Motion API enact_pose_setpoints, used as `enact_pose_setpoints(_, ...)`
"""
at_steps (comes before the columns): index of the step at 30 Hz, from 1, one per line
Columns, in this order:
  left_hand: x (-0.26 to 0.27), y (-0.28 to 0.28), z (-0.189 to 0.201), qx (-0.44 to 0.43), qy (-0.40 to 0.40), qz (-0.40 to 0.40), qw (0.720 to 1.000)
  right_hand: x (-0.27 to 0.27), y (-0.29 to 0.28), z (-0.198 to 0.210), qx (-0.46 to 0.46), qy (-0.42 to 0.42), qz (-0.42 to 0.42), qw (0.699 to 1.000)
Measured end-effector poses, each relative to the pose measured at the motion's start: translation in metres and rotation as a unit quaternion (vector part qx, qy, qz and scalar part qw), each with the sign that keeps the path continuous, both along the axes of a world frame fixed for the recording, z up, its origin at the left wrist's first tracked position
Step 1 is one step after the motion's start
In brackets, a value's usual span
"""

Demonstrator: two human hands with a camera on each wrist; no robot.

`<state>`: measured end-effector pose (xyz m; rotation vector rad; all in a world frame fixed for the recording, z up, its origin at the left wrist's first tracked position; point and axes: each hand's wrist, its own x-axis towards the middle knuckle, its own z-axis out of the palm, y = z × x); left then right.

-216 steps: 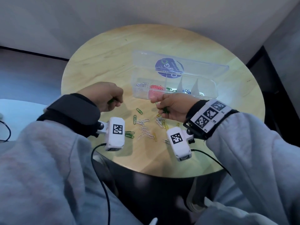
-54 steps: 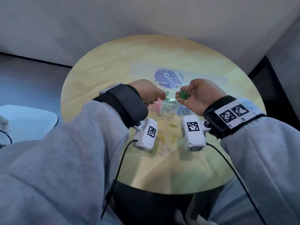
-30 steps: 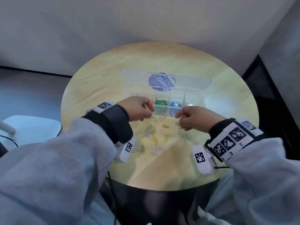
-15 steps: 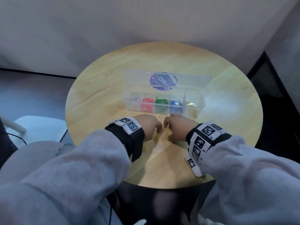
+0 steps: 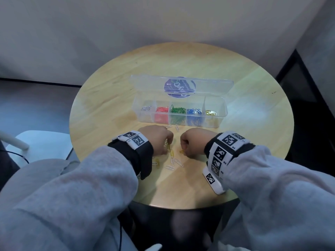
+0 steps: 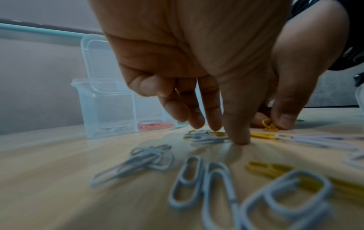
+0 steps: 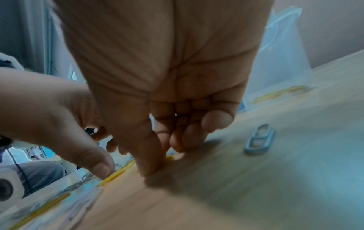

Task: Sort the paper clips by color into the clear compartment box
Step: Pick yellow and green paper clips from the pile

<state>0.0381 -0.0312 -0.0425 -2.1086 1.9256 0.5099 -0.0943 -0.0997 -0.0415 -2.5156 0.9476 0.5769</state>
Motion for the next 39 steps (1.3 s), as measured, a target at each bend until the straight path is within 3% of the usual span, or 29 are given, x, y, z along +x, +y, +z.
enact_pose_setpoints(6,-0.002,-0.002,0.001,0.024,-0.013,-0.008,1.0,0.0,0.004,0.001,0.007,0.035,-0.023,0.999)
enact_pose_setpoints(11,-0.003,-0.004,0.005,0.059,-0.023,-0.061,0.996,-0.006,0.001,0.004,0.013,0.031,-0.036,0.999)
enact_pose_setpoints(15,-0.006,-0.001,0.004,0.05,0.01,-0.091,0.995,-0.013,-0.005,0.005,0.012,0.033,-0.045,0.998)
enact_pose_setpoints(22,-0.02,-0.002,0.002,0.027,0.002,0.005,1.0,-0.018,-0.014,0.009,0.015,0.022,-0.061,0.998)
enact_pose_setpoints(31,-0.024,0.001,0.005,0.071,0.002,0.001,0.997,-0.026,-0.017,0.01,0.008,-0.019,-0.064,0.998)
enact_pose_setpoints(36,-0.006,0.007,0.013,0.028,0.054,0.023,0.998,-0.03,-0.021,0.011,0.025,-0.036,-0.071,0.996)
enact_pose_setpoints(39,0.0,0.011,0.013,0.047,0.023,0.0,0.999,-0.032,-0.023,0.01,0.037,-0.068,-0.099,0.992)
